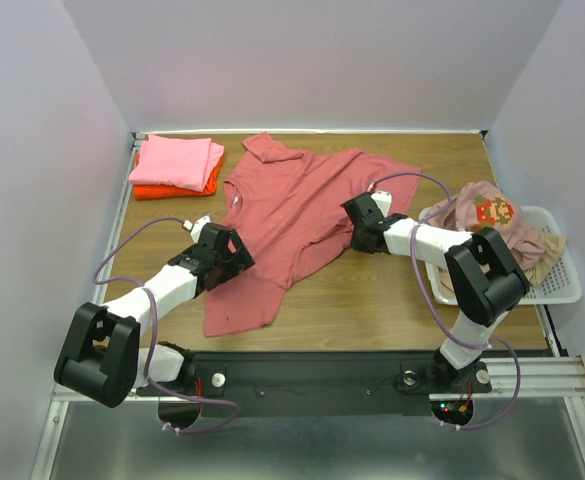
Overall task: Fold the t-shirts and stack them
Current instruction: Flatten the tshirt out
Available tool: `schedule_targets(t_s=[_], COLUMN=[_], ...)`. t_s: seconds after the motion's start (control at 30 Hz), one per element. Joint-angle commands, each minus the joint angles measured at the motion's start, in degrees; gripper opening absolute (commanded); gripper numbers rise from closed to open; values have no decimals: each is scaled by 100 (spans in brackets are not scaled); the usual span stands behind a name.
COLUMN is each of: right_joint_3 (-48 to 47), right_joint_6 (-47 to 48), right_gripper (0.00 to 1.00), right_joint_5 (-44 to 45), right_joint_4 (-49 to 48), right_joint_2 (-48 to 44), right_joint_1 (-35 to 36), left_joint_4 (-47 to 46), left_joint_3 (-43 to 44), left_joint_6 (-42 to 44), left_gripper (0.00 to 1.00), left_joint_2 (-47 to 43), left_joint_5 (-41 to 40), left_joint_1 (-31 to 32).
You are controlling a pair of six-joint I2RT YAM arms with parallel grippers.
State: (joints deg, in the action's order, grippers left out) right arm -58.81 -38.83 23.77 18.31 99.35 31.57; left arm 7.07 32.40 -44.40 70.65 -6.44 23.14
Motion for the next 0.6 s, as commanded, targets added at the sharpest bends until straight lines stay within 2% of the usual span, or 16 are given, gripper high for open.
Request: schedule_targets(t_s=[0.0,0.07,0.13,0.37,0.57], right_joint_3=[-184,-149,-87,185,431], right_joint_6=[-55,24,103,508,430], right_gripper=[13,5,0,0,0], right_joint_5=[233,233,233,-100,-610], right_joint_4=[-249,-248,-248,-179,937], right_joint_2=[-214,-319,-443,-1022,-1697], right_joint_1=[24,24,33,24,24], left_joint_4=[-65,-57,-65,31,93], left_joint_3=[-6,-6,3,3,-15], left_joint_6=[46,46,37,19,2], left_gripper=[98,98,98,98,98], left_joint_2=[-96,-87,-60,-78,-148], left_joint_5=[-59,-68,-77,-112,-130], left_joint_1=[-2,-2,-2,-2,-2])
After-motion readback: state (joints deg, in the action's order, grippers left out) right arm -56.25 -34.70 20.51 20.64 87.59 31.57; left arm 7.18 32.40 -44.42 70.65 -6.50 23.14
